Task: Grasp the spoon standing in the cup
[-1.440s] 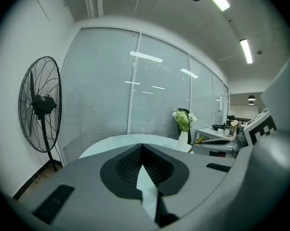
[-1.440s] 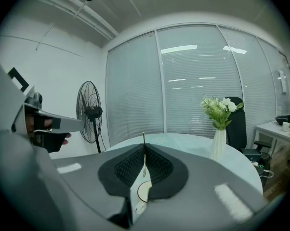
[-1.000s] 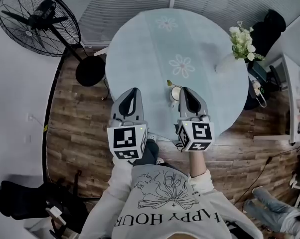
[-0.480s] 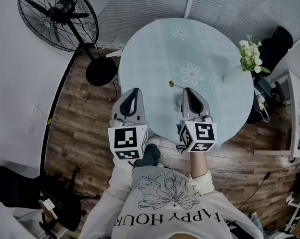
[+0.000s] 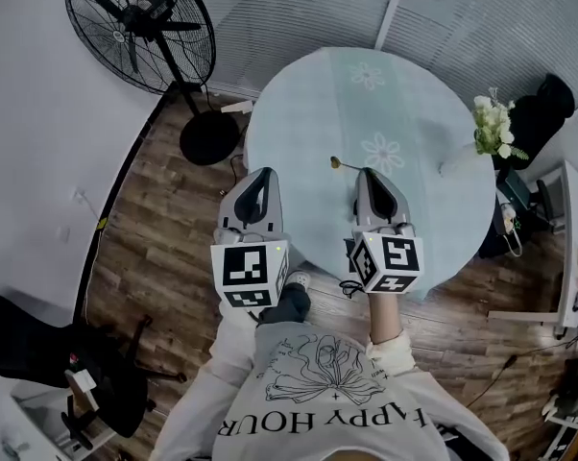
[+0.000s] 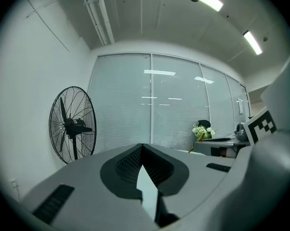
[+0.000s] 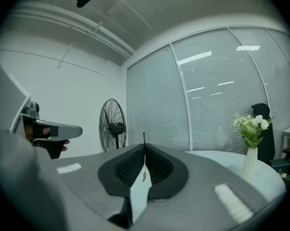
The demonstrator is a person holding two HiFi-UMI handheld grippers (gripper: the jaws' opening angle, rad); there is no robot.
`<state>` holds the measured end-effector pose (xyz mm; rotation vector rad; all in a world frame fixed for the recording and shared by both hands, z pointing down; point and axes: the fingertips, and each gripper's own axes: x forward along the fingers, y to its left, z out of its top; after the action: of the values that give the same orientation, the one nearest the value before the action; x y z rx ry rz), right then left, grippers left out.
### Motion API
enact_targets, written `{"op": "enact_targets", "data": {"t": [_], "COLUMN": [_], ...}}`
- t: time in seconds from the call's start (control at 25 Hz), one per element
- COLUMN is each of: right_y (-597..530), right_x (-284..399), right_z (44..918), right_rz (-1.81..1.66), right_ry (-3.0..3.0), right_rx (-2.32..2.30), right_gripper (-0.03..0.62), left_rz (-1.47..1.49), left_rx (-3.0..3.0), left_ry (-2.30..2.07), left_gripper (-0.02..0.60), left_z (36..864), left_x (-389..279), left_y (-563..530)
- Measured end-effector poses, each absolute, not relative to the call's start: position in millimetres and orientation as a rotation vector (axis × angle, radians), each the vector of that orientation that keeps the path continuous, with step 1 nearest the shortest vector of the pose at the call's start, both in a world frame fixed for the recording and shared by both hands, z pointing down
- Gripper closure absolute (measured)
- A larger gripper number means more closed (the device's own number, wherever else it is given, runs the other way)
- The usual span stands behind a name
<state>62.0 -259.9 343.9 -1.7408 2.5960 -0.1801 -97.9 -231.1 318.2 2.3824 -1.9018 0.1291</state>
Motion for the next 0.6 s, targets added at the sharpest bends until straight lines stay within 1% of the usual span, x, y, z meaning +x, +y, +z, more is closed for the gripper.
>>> {"op": "enact_targets", "data": {"t": [0.6], "right_y": [-255], "right_x": [51], "right_z": [332], "right_rz": [-0.148], "right_ry": [2.614], "right_rx": [-1.696], "right_gripper": [0.579], "left_rz": [0.123], "left_rx": [2.37], "left_ry": [-1.934], "left_gripper": [0.58], "left_z": [313], "left_x": [-103], "left_y": [-224]}}
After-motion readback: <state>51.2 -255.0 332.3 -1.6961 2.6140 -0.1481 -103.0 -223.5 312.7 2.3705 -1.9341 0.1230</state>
